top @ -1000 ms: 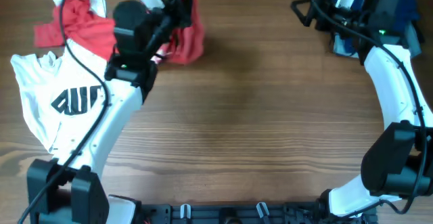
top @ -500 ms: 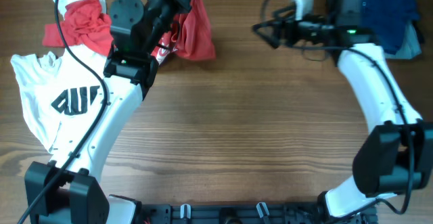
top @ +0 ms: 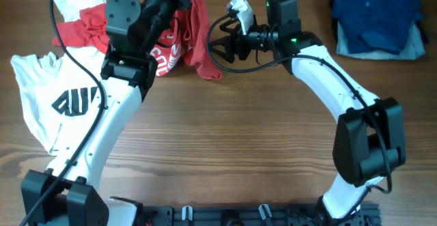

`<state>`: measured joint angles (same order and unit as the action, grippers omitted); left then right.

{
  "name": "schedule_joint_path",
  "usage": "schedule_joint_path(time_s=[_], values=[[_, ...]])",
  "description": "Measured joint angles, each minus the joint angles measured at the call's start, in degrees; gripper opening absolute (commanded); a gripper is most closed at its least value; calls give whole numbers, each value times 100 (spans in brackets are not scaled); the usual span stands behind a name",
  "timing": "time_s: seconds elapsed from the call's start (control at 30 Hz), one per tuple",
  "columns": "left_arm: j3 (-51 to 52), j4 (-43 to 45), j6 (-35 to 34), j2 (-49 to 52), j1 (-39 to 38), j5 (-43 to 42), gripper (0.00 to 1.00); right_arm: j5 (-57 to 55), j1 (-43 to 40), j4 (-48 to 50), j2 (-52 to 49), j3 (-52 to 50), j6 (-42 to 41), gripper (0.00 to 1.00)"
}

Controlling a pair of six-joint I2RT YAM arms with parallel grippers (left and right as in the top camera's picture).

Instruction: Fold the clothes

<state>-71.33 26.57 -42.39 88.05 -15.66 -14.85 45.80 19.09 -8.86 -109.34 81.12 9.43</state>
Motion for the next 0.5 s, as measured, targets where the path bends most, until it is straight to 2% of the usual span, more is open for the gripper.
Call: schedule_joint_path(time_s=[0.07,0.17,0.2,0.23,0.3,0.4,0.47,0.5], values=[[0,0,0,0,0,0,4,-7,42,39,-59,0,-85,83],[2,0,0,2,0,0,4,-24,127,138,-105,0,-208,89],[2,0,0,0,0,0,4,-26,164,184,-107,0,-254,89],[2,0,0,0,0,0,4,-42,201,221,-107,0,-308,85],[0,-31,0,0,0,4,4,-101,269,251,-107,0,-426,70],[0,-94,0,0,0,31,4,-243,352,286,-140,0,-636,35],[0,-96,0,0,0,46,4,-284,369,350,-205,2,-737,18],[0,-98,0,0,0,46,4,-297,372,374,-240,4,-815,15]])
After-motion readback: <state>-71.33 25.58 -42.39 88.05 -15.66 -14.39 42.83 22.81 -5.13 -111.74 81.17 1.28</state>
